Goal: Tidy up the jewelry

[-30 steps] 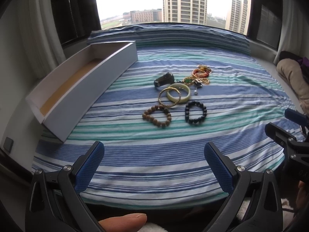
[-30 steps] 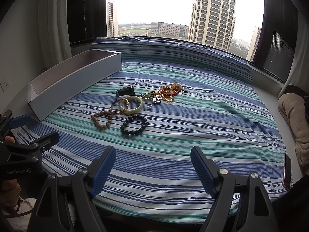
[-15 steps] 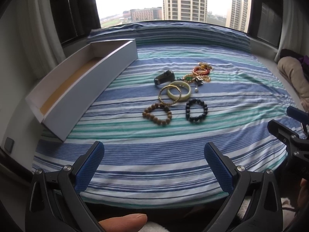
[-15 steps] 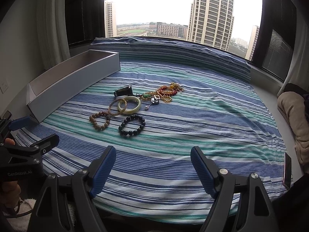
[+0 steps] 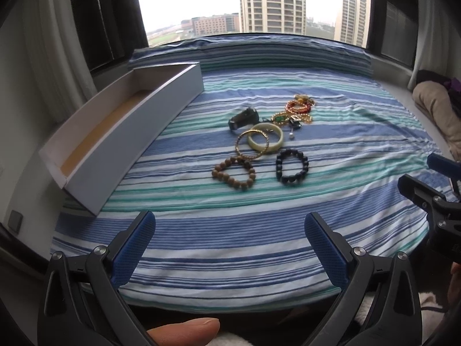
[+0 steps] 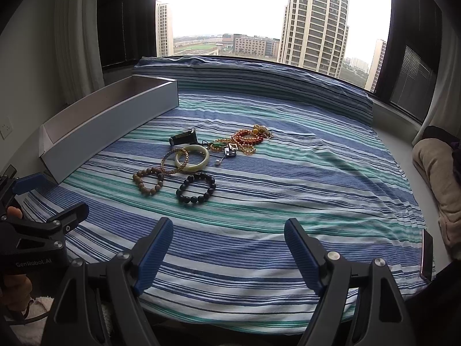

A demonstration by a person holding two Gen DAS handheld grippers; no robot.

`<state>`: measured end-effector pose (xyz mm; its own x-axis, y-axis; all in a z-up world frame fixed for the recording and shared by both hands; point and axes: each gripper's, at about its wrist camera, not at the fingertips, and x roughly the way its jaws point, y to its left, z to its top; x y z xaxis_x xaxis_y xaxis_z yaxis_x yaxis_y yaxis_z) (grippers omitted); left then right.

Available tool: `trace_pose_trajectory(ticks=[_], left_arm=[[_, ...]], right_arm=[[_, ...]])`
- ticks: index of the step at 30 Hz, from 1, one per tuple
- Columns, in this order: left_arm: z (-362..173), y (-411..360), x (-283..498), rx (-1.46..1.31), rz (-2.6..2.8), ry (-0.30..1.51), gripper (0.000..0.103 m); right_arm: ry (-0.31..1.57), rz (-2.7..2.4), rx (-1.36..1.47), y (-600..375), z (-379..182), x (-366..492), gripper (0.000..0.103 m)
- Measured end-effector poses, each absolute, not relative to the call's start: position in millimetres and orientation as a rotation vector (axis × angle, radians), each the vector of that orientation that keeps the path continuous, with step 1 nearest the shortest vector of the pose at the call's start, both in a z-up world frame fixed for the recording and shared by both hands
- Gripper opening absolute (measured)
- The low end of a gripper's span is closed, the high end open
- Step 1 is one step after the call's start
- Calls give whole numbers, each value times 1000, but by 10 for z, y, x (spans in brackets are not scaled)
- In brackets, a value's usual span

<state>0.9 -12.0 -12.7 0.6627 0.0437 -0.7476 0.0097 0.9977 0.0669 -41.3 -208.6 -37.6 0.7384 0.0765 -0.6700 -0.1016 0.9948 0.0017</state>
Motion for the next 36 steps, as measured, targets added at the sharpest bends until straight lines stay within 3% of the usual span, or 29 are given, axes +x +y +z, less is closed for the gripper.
trace_pose_trajectory(ticks=[36], left_arm=[[-158,-44,23,36,10,870,103]], right_arm=[[749,101,-31,-2074,-419,-391,81]])
